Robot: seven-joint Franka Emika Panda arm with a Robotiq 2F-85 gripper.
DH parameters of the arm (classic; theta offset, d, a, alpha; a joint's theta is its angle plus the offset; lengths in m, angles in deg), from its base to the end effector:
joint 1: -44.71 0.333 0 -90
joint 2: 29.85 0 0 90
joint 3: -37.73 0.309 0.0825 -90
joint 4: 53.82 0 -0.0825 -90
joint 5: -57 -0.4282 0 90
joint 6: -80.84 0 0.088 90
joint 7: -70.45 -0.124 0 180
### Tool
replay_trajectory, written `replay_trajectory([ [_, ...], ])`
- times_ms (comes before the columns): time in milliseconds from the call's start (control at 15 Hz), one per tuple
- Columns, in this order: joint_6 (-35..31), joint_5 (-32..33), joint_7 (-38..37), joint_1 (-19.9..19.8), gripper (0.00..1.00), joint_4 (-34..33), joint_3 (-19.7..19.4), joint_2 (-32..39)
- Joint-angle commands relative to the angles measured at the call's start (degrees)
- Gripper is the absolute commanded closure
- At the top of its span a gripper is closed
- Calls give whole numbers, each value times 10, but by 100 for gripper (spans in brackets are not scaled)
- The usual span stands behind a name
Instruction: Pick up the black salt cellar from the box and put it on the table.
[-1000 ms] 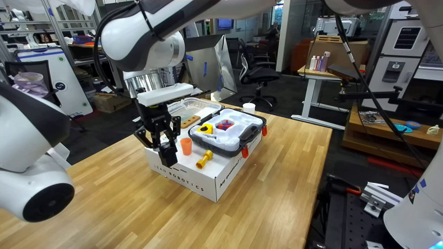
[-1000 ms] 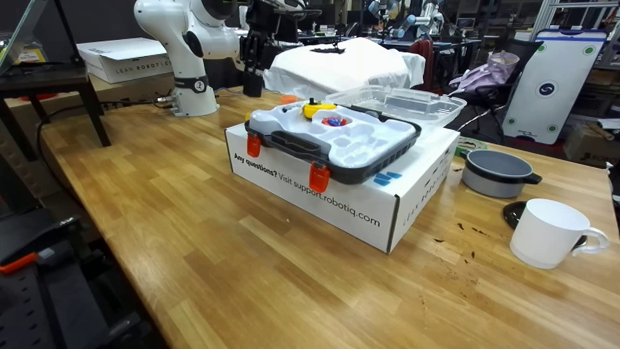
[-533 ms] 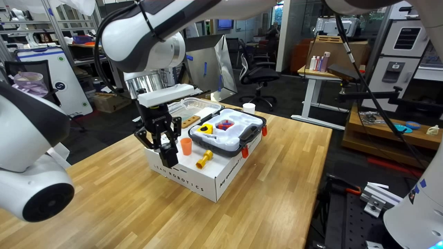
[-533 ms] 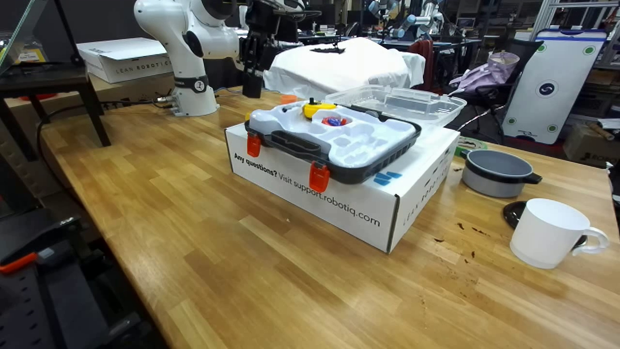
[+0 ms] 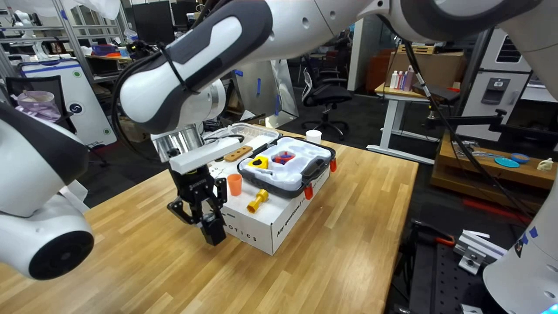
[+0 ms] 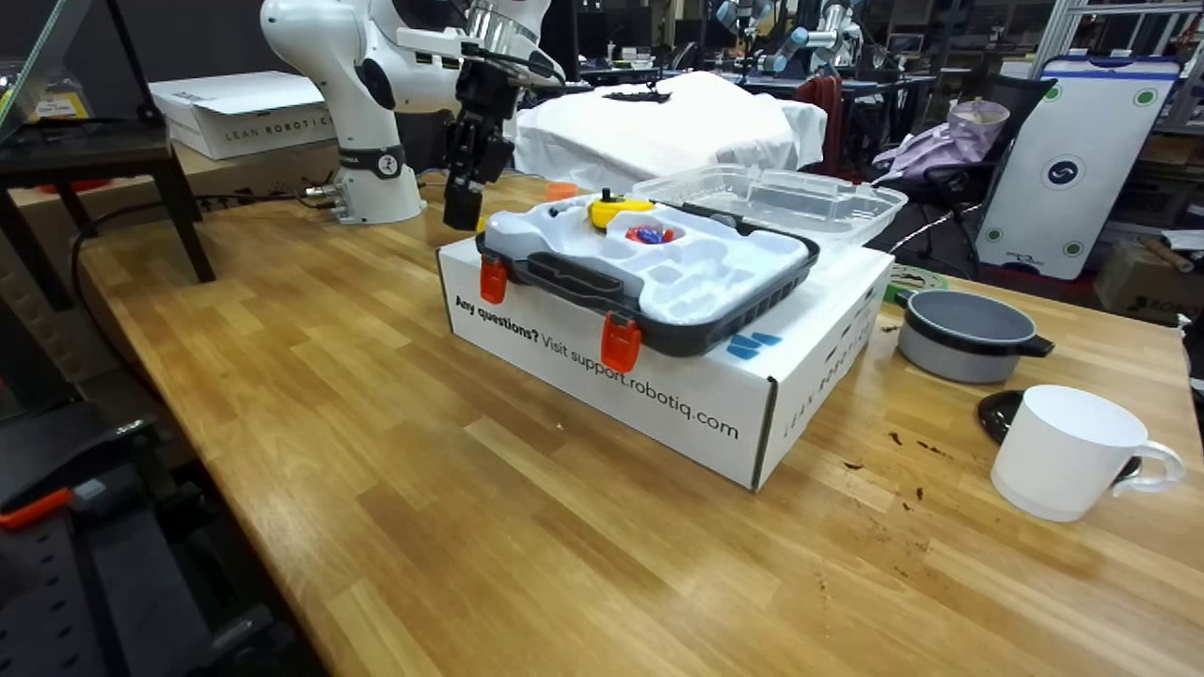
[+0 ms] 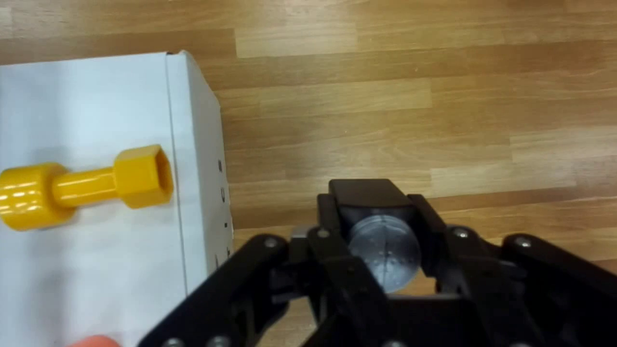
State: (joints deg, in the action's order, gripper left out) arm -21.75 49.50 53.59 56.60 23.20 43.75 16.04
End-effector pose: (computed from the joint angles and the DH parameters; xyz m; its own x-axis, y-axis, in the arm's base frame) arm 0.6888 0.2243 0.1828 0.9220 -0.0323 -0.3859 -0.0664 -0.9949 -0.0754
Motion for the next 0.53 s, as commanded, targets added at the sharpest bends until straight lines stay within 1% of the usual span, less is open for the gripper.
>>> replay_trajectory([
  [0,2,-13,5,1,86,-15,1,16],
  [333,6,-14,12,0,86,-16,4,23],
  [400,1,-4,1,8,61,-8,-3,18],
  [467,1,-4,1,8,61,-8,-3,18],
])
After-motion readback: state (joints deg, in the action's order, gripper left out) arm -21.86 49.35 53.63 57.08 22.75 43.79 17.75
